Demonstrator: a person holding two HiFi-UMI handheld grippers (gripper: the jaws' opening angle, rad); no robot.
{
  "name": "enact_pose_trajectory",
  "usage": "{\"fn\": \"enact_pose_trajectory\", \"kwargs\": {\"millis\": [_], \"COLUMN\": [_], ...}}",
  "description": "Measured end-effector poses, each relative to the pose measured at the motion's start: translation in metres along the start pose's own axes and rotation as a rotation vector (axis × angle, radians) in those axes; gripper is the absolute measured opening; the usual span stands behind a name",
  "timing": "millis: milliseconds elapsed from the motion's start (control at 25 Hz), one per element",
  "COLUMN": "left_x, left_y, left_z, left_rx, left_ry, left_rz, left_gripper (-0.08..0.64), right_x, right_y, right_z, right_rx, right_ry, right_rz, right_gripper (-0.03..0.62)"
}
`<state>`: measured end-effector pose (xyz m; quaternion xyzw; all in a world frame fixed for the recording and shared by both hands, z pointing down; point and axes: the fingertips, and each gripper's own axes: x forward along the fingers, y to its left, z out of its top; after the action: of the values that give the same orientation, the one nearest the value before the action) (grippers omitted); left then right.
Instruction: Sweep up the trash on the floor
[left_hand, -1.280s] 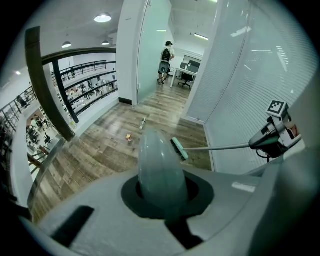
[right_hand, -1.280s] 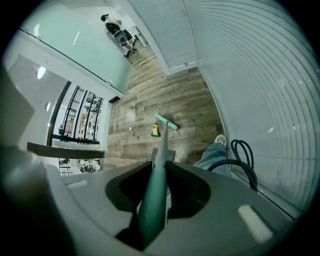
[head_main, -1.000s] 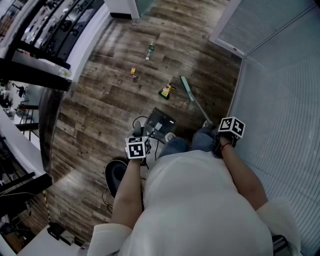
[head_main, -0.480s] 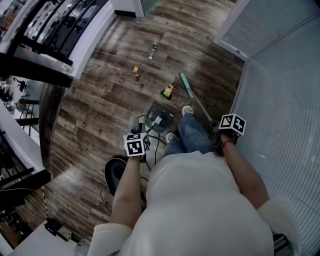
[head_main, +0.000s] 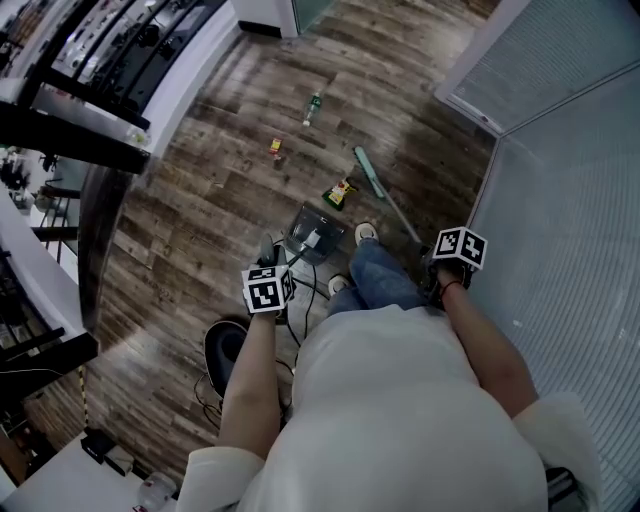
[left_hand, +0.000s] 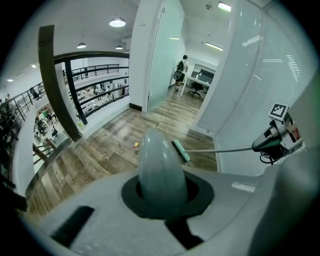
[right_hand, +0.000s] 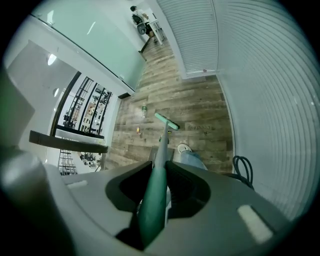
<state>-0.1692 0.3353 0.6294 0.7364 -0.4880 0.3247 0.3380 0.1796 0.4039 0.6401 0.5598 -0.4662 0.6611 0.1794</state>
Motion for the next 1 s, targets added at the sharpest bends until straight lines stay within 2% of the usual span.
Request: {"fn": "enact_pose_trajectory", "kwargs": {"millis": [480,1000], "left_x": [0.034,0.067], "left_y": [-0.003,-0.02], "left_z": [0.029,0.055], "left_rx": [-0.055,-0.065], "left_ry": [0.014,0.043], "left_rz": [0.039,0.055], "left_gripper": [0.011,0.014], "right_x": [0.021,0.051], "right_y": [0.012,0.028], "right_z": [0.066,0.127], "right_rx": [-0.097,-0.199], "right_ry": [0.056,0.097], "right_rz": [-0.027,-0.069], "right_gripper": [0.098,0.098]}}
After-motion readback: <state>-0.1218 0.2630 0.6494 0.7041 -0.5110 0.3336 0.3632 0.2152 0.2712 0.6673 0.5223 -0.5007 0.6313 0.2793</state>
